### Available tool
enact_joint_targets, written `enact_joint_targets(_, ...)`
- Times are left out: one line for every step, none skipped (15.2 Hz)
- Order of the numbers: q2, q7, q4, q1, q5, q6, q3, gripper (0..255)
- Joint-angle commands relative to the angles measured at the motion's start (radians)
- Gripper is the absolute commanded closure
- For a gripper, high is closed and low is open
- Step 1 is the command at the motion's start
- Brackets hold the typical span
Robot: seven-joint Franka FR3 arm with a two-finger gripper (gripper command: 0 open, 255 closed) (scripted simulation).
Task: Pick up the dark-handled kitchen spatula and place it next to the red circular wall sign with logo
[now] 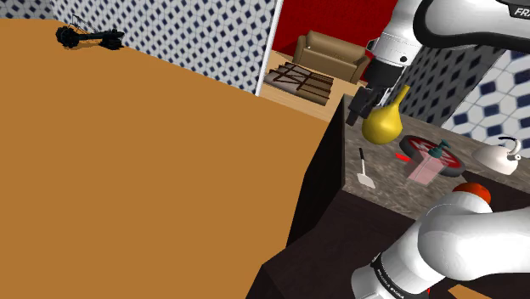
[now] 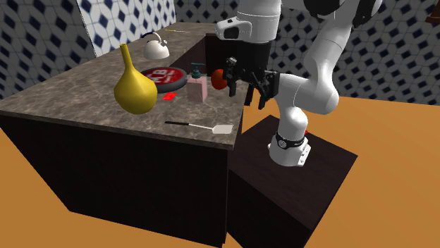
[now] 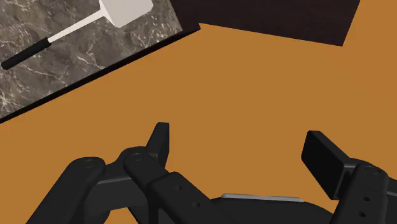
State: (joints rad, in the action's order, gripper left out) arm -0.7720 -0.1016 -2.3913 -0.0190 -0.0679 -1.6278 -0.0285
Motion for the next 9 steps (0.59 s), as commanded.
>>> enact_joint_targets(0.0, 0.0, 0.0, 0.0, 0.0, 0.0, 0.0, 0)
enact_joint_targets(0.011, 0.021, -0.013, 0.019, -0.006, -0.026, -0.009, 0)
enact_joint_targets(0.022, 0.042, -0.025, 0.038, -0.012, -0.052, -0.019, 0)
enact_joint_targets(0.033, 0.063, -0.037, 0.057, -0.018, -0.078, -0.029, 0)
enact_joint_targets(0.045, 0.083, -0.048, 0.076, -0.023, -0.104, -0.038, 0)
enact_joint_targets(0.057, 0.104, -0.06, 0.096, -0.029, -0.129, -0.048, 0)
enact_joint_targets(0.069, 0.125, -0.071, 0.115, -0.034, -0.155, -0.059, 0)
enact_joint_targets(0.081, 0.146, -0.081, 0.134, -0.04, -0.18, -0.069, 0)
enact_joint_targets(0.093, 0.166, -0.091, 0.153, -0.046, -0.206, -0.079, 0)
